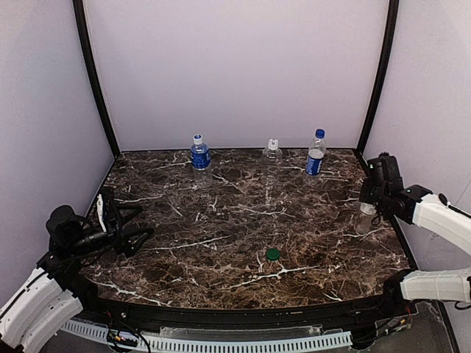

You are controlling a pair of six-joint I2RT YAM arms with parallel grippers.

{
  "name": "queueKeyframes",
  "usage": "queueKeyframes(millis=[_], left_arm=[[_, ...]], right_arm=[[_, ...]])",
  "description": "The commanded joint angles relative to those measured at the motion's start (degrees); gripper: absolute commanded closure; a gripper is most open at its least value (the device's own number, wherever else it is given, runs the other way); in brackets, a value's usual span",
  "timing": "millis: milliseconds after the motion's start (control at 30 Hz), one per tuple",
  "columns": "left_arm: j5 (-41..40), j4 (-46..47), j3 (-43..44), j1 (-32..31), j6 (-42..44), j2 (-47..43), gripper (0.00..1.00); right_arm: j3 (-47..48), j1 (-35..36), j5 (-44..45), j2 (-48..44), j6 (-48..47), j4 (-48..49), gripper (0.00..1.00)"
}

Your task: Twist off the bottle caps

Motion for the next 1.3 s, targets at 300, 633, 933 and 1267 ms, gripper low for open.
queueKeyframes(millis=[300,633,933,1267], left_arm=[[0.43,-0.17,-0.89,0.53,1.08,-0.7,0.01],[0.48,0.32,-1.01,0.62,1.01,-0.59,0.01],[0.47,0.55,-1.1,0.62,0.84,-0.47,0.01],[0.52,0.34,-1.1,0.6,1.01,-0.18,0.01]], right_arm=[[-9.58,-2.49,10.15,-2.41,1.97,8.33,1.0],[-12.29,-2.49,7.11,-9.87,0.6,8.11,0.57],[-12.94,-2.5,4.78,-13.0,-1.52,7.86,0.42],[-7.16,-2.49,5.78,-14.96,-2.96,1.78,0.01]])
